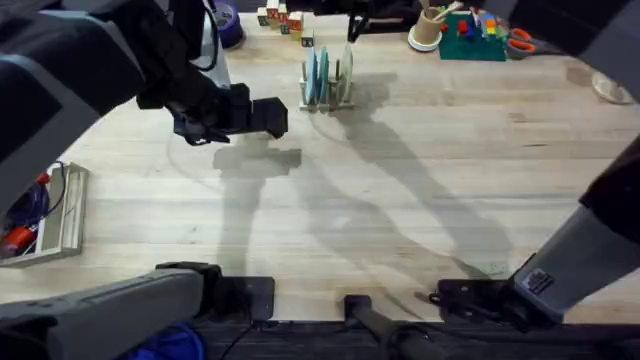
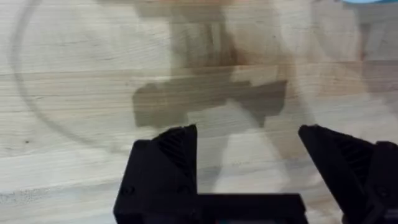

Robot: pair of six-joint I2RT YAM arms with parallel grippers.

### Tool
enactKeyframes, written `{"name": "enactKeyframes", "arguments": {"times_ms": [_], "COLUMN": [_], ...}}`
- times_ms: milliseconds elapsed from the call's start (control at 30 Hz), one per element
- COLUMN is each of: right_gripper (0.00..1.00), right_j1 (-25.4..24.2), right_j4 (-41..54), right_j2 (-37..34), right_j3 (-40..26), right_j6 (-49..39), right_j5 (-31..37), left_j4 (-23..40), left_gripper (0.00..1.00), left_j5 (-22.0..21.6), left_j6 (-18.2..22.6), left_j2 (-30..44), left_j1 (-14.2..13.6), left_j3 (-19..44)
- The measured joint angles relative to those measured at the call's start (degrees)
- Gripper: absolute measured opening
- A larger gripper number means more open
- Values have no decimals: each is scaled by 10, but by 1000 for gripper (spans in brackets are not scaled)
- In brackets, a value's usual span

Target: Pick up the plates from the table one by one and place each into a slot on the dish rack.

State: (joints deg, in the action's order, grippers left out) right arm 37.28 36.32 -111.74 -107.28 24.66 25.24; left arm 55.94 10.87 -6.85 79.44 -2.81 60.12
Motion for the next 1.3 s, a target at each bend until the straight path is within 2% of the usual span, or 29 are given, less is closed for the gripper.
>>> {"name": "enactKeyframes", "arguments": {"times_ms": [333,533,667,1000,1100,1300], "right_gripper": [992,994,993,995,995,994], "right_j1": [0,-11,-44,-194,-213,-216], "right_j4": [23,89,87,37,23,-9], "right_j2": [52,100,145,327,378,471], "right_j3": [-3,-3,18,202,265,415], "right_j6": [-164,-192,-200,-213,-226,-250], "right_j5": [0,-3,-34,-113,-118,-127], "left_j4": [0,0,0,0,0,-1], "left_gripper": [993,993,993,993,992,993], "left_j5": [0,0,0,0,0,0], "left_j6": [0,0,0,0,0,0], "left_j2": [0,0,0,0,0,0], "left_j1": [0,0,0,0,0,0], "left_j3": [0,0,0,0,0,0]}}
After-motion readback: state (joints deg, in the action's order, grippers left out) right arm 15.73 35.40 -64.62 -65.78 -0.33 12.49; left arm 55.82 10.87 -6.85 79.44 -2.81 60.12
